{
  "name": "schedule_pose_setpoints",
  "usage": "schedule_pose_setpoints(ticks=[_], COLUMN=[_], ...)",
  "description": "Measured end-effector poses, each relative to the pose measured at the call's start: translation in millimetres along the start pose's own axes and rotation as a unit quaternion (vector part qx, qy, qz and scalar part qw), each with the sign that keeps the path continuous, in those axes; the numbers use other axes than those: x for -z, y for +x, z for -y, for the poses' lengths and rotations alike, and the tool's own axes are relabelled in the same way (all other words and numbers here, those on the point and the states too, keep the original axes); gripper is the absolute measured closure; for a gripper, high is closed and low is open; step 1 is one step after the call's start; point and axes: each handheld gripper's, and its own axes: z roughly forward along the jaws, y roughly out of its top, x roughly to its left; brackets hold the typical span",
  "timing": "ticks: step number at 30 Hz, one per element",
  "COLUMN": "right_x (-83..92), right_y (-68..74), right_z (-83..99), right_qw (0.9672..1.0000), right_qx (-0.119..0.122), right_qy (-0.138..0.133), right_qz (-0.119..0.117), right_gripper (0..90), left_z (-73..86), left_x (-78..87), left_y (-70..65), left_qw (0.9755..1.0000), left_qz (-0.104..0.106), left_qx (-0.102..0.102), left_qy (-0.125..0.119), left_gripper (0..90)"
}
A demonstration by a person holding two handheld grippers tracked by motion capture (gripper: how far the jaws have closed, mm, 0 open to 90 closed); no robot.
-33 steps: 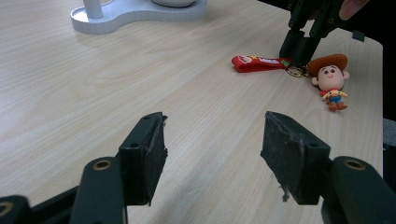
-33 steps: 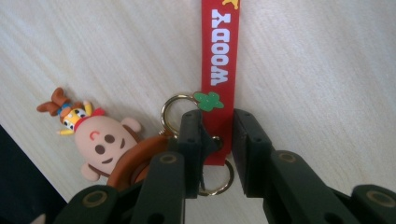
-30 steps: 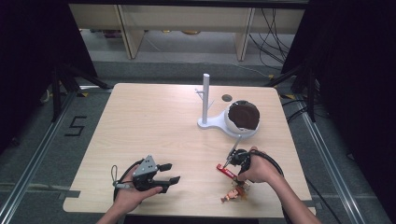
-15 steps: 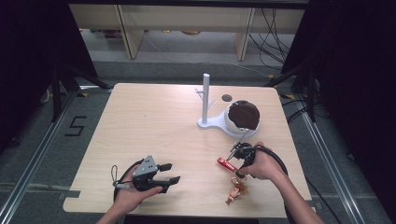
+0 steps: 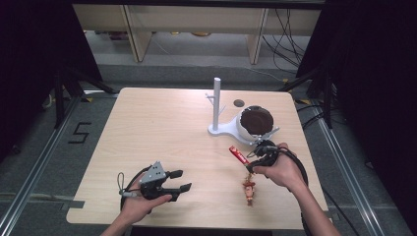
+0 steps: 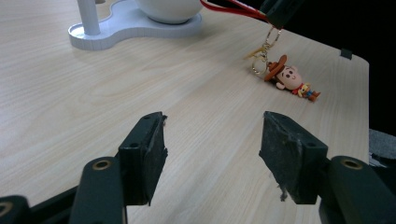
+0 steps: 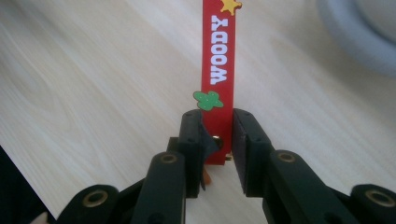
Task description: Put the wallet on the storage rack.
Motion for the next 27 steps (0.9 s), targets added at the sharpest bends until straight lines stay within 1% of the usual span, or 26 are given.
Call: schedule_pose_setpoints(ticks=[1,3,5,6,7,8,9,10,11,12,13,14,15,16,17,19,20,21,22,23,24,25,26,27], right_x=[2.7,8.4,11.9,13.7,15.9,18.1,19.6,21.4,23.5,25.9,26.4,29.0,30.9,33.7,34.9,36.9,40.2,40.8,41.1,42.3,44.7,44.6,42.6,45.1], right_y=[1.1,2.8,4.9,3.9,5.4,6.0,5.0,4.5,4.8,6.9,5.6,6.8,8.5,9.6,11.6,12.7,14.0,14.6,18.0,16.6,21.1,21.5,23.7,23.8], right_z=[-0.5,-1.4,-1.7,-2.1,-2.6,-2.6,-3.2,-3.7,-4.5,-5.2,-5.9,-6.9,-7.7,-9.1,-9.8,-12.3,-13.5,-14.6,-15.9,-17.3,-19.0,-19.9,-22.1,-23.5], right_qw=[0.9999,0.9995,0.9988,0.9984,0.998,0.9973,0.9967,0.9962,0.9955,0.9953,0.9936,0.9934,0.9923,0.9917,0.9907,0.9874,0.9878,0.986,0.9847,0.9841,0.9842,0.9838,0.981,0.9835], right_qx=[-0.004,-0.001,-0.009,-0.003,-0.012,-0.012,-0.007,-0.003,-0.002,-0.014,-0.005,-0.008,-0.01,-0.005,-0.01,0.001,0.003,0.009,-0.005,0.012,-0.01,-0.007,-0.013,-0.01], right_qy=[-0.012,-0.032,-0.047,-0.057,-0.062,-0.072,-0.081,-0.087,-0.095,-0.096,-0.113,-0.115,-0.123,-0.129,-0.136,-0.158,-0.155,-0.166,-0.174,-0.177,-0.177,-0.179,-0.193,-0.18], right_qz=[0.0,-0.001,-0.001,0.001,0.003,0.002,0.003,0.003,0.008,0.004,0.009,0.007,0.005,0.005,0.005,0.007,0.009,0.01,0.006,0.008,0.004,0.004,0.002,-0.001], right_gripper=[75.3,75.3,75.3,75.3,75.4,75.3,75.3,75.3,75.3,75.4,75.4,75.3,75.3,75.3,75.4,75.4,75.4,75.4,75.4,75.4,75.4,75.3,75.4,75.4], left_z=[-2.2,-4.9,-8.1,-9.8,-12.4,-13.6,-15.9,-18.7,-20.3,-22.9,-25.8,-29.0,-33.0,-35.7,-40.2,-46.8,-50.8,-54.7,-58.0,-64.3,-67.3,-71.2,-75.0,-78.3], left_x=[0.2,-1.9,-3.0,-3.8,-4.0,-5.1,-5.3,-6.2,-7.6,-8.7,-9.8,-11.2,-14.0,-15.3,-18.4,-23.6,-26.4,-30.0,-32.4,-38.2,-41.4,-46.3,-50.7,-55.3], left_y=[0.4,0.0,-0.3,-1.3,-2.2,-2.5,-3.5,-4.3,-4.7,-4.8,-5.7,-6.6,-7.0,-8.2,-9.7,-11.2,-12.6,-14.0,-14.9,-16.7,-17.6,-18.7,-19.9,-21.3], left_qw=[1.0,1.0,0.9999,0.9999,0.9999,0.9998,0.9998,0.9997,0.9996,0.9994,0.9994,0.9994,0.9992,0.9992,0.9991,0.9986,0.9985,0.9982,0.998,0.9976,0.9974,0.997,0.9969,0.9968], left_qz=[-0.003,0.002,0.007,0.008,0.005,0.009,0.006,0.009,0.014,0.016,0.018,0.02,0.028,0.027,0.031,0.042,0.045,0.05,0.052,0.057,0.059,0.063,0.063,0.062], left_qx=[-0.007,-0.008,-0.011,-0.01,-0.016,-0.017,-0.02,-0.024,-0.024,-0.028,-0.027,-0.025,-0.027,-0.027,-0.028,-0.029,-0.031,-0.032,-0.035,-0.04,-0.041,-0.043,-0.046,-0.049], left_qy=[0.006,0.0,-0.002,-0.004,-0.001,-0.004,-0.001,-0.001,-0.005,-0.006,-0.008,-0.008,-0.01,-0.008,-0.01,-0.01,-0.008,-0.011,-0.008,-0.009,-0.01,-0.012,-0.011,-0.01], left_gripper=[38.7,38.4,38.4,38.4,38.4,38.3,38.3,38.3,38.3,38.2,38.2,38.1,37.8,37.4,36.9,35.4,34.8,34.4,34.1,33.9,33.8,33.8,33.9,33.9])
